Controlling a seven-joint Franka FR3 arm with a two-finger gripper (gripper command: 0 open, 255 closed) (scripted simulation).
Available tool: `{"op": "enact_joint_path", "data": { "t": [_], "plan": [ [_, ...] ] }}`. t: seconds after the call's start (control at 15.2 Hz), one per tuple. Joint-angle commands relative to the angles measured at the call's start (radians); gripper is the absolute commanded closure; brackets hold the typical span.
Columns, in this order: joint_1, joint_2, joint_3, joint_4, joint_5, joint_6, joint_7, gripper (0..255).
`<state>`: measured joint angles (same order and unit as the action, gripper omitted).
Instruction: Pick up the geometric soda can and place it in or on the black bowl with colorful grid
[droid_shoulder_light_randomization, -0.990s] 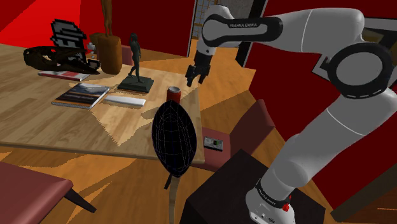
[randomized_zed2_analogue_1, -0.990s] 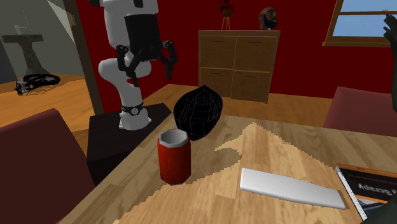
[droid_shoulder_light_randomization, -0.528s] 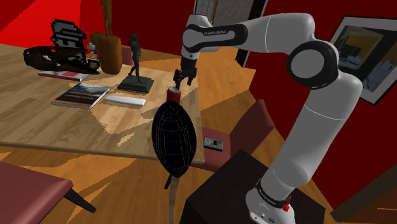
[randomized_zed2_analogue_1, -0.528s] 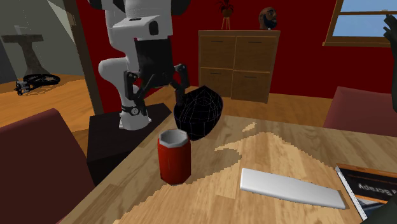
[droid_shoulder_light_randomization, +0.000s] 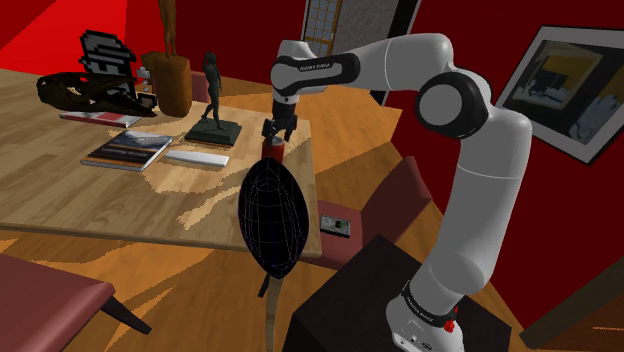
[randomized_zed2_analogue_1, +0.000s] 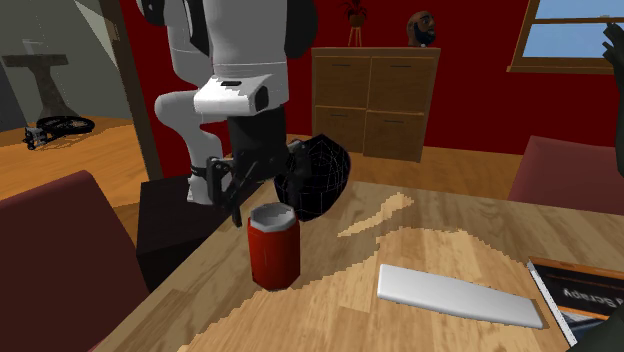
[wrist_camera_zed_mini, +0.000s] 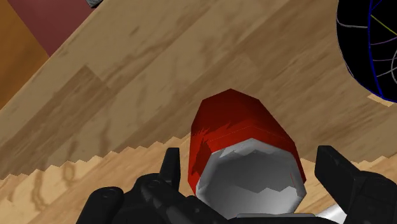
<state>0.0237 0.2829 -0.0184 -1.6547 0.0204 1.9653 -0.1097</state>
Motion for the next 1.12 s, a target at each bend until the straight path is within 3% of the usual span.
{"op": "enact_joint_path", "data": {
  "t": [0.0,0.66,0.73,1.06],
  "plan": [
    [0.001,0.008,0.0,-0.016,0.0,0.024,0.001,0],
    [0.001,0.014,0.001,-0.029,0.0,0.043,0.001,0],
    [0.001,0.014,0.001,-0.029,0.0,0.043,0.001,255],
    [0.001,0.013,0.001,-0.029,0.0,0.043,0.001,255]
  ]
}}
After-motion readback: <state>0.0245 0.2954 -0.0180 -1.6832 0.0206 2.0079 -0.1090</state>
